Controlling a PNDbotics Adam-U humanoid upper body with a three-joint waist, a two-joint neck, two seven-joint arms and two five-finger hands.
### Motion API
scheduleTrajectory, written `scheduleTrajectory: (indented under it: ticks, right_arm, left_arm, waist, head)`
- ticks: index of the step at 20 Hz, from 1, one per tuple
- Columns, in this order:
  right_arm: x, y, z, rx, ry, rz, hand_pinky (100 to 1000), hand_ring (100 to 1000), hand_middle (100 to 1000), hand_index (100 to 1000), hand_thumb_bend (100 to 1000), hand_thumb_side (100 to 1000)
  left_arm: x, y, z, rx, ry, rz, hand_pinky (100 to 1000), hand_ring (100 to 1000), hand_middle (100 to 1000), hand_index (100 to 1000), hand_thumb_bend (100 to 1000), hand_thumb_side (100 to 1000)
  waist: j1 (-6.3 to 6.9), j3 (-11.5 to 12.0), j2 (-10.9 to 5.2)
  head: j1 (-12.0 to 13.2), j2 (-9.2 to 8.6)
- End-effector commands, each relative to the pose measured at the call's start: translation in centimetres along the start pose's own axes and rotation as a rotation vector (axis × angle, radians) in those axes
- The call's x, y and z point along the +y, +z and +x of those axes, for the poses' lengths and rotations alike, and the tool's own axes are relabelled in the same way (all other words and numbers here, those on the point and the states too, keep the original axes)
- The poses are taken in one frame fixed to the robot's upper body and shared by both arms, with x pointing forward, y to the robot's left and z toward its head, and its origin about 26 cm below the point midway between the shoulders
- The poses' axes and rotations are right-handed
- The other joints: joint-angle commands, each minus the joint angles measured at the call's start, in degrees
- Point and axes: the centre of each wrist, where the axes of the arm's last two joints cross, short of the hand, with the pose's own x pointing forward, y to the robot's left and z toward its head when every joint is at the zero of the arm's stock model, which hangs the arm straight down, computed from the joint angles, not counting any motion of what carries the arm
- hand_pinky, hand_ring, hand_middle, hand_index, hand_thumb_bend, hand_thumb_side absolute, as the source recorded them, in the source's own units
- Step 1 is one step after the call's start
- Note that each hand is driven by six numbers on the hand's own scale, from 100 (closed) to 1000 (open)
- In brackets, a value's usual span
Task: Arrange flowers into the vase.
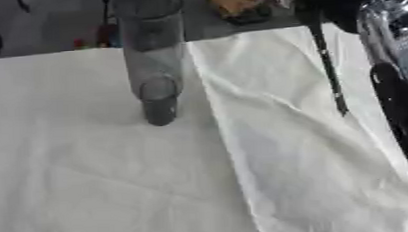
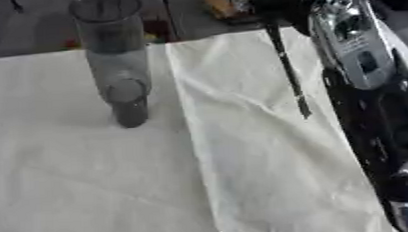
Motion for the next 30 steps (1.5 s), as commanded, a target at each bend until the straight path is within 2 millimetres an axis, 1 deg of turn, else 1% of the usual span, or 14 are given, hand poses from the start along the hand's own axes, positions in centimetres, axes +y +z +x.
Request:
scheduleTrajectory:
  ticks: [1, 8, 13, 16, 21, 30]
  right_arm:
    - [-1.3, 0.5, 2.8, -0.083, -0.017, -0.030, 100, 264, 147, 158, 100, 100]
    - [-2.0, 0.0, 5.9, -0.152, -0.095, -0.040, 100, 267, 142, 159, 100, 100]
    - [-2.1, -0.3, 8.0, -0.231, -0.145, -0.039, 100, 271, 139, 159, 100, 100]
    - [-2.3, -0.5, 9.4, -0.285, -0.176, -0.039, 100, 274, 137, 159, 100, 100]
    - [-2.4, -0.9, 10.9, -0.335, -0.201, -0.046, 100, 276, 134, 159, 100, 100]
    - [-2.9, -1.2, 13.7, -0.443, -0.226, -0.079, 100, 283, 134, 159, 100, 100]
  left_arm:
    - [-0.2, -0.3, 0.4, -0.015, 0.004, -0.017, 862, 806, 859, 918, 100, 832]
    - [-0.3, -0.3, 0.3, -0.008, 0.008, -0.024, 863, 807, 858, 918, 100, 832]
    - [-0.5, -0.4, 0.3, -0.009, 0.017, -0.033, 862, 807, 857, 919, 100, 831]
    - [-0.6, -0.5, 0.2, -0.008, 0.022, -0.040, 863, 807, 857, 919, 100, 831]
    - [-0.7, -0.7, 0.2, -0.011, 0.027, -0.051, 863, 807, 857, 919, 100, 830]
    - [-0.9, -0.9, 0.3, -0.014, 0.027, -0.074, 864, 808, 858, 920, 100, 831]
  waist:
    - [-0.14, 0.3, -1.41]
    - [-0.62, 1.6, -1.32]
    - [-0.78, 2.8, -1.26]
    - [-1.04, 3.8, -1.18]
    - [-1.64, 5.5, -0.98]
    - [-2.98, 8.4, -0.16]
  head:
    - [0.0, -0.06]
    - [-0.3, -0.03]
    - [-0.9, -0.73]
    - [-1.5, -1.31]
    - [-2.8, -2.24]
    - [-5.7, -4.93]
